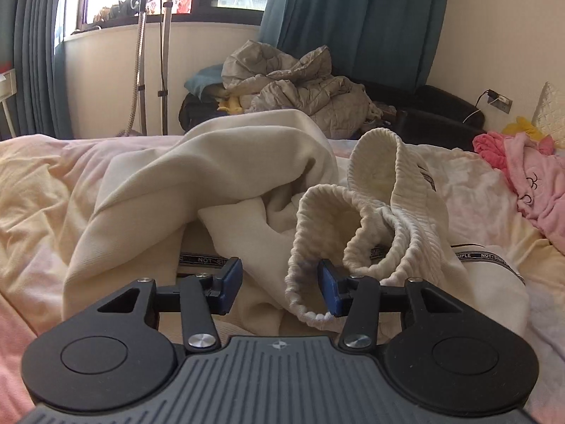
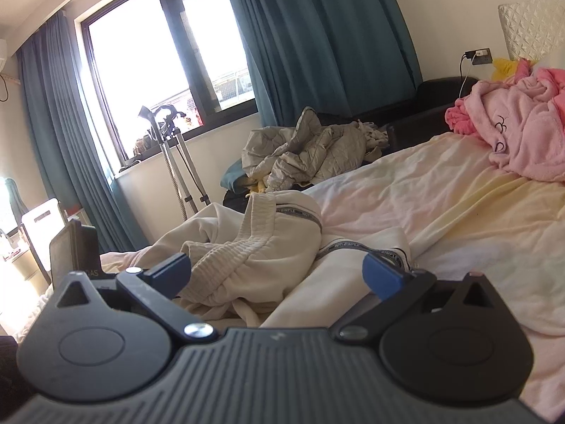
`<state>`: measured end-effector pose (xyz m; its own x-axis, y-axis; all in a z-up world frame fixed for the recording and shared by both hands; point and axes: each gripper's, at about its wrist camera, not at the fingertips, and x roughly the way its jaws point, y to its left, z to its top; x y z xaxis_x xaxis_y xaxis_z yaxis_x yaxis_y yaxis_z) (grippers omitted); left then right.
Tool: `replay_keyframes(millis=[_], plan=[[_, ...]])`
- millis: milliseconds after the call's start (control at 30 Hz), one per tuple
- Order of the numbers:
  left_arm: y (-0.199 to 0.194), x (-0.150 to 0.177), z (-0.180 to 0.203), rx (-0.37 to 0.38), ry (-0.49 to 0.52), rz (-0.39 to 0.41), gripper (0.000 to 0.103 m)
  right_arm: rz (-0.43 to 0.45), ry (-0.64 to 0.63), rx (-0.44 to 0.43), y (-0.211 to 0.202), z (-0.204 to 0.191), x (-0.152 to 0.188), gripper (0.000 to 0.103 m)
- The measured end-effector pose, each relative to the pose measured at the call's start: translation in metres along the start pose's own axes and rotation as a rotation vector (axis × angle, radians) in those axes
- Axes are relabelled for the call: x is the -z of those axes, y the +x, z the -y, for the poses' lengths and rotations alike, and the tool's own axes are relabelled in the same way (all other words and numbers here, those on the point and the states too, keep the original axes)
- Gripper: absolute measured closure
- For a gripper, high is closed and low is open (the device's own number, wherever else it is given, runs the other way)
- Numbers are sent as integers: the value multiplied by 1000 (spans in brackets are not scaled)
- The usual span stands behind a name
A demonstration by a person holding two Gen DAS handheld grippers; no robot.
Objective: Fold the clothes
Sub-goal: 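Grasp a ribbed cuff of the cream sweatpants with the left tool, then grasp the other ribbed cuff with the right tool while the left tool holds its cuff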
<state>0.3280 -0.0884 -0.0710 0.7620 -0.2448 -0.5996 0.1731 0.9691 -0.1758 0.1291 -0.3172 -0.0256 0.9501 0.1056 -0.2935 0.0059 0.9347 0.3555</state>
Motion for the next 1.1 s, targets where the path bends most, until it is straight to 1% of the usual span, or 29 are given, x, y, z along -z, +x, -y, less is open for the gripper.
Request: replay_keyframes(millis=[33, 67, 100, 133, 200, 300, 400, 567, 667, 733, 800, 867, 900, 933, 1000, 1100], plan=[[3, -1, -1, 13, -20, -2, 72, -3, 2, -6, 2, 1, 2, 0], [4, -2, -2, 25, -39, 3, 80, -4, 1, -9, 3, 2, 4, 0], [0, -2, -2, 21, -56, 20, 88, -5, -4, -5, 4, 2, 6, 0], [-6, -2, 0, 24, -65, 41, 92, -6, -8, 1, 6, 3, 7, 0], [-29, 1, 5, 49, -66, 91, 95, -10, -3, 5, 9, 4, 8, 0], [-80, 7, 12, 122, -34, 166, 95, 5, 8, -13, 4, 3, 9, 0], [-129, 17, 12, 162, -4, 205, 95, 15, -4, -19, -4, -1, 10, 0], [-193, 46, -2, 171, -15, 236, 95, 9, -29, -19, -16, -12, 11, 0], [-228, 77, -24, 153, -63, 233, 95, 6, -43, -19, -24, -18, 12, 0], [-237, 97, -40, 117, -90, 218, 95, 3, -53, -18, -29, -23, 12, 0], [-238, 116, -57, 54, -89, 183, 95, 1, -62, -18, -34, -27, 13, 0], [-226, 127, -80, 5, -149, 88, 95, -5, -76, -22, -38, -32, 14, 0], [-222, 129, -86, -7, -178, 57, 95, -18, -91, -32, -38, -36, 17, 0], [-220, 130, -89, -16, -179, 43, 95, -30, -110, -40, -36, -41, 20, 0], [-217, 129, -87, -38, -163, 50, 95, -58, -161, -49, -32, -52, 28, 0], [-218, 136, -83, -27, -177, 52, 94, -84, -238, -44, -26, -66, 42, 0]])
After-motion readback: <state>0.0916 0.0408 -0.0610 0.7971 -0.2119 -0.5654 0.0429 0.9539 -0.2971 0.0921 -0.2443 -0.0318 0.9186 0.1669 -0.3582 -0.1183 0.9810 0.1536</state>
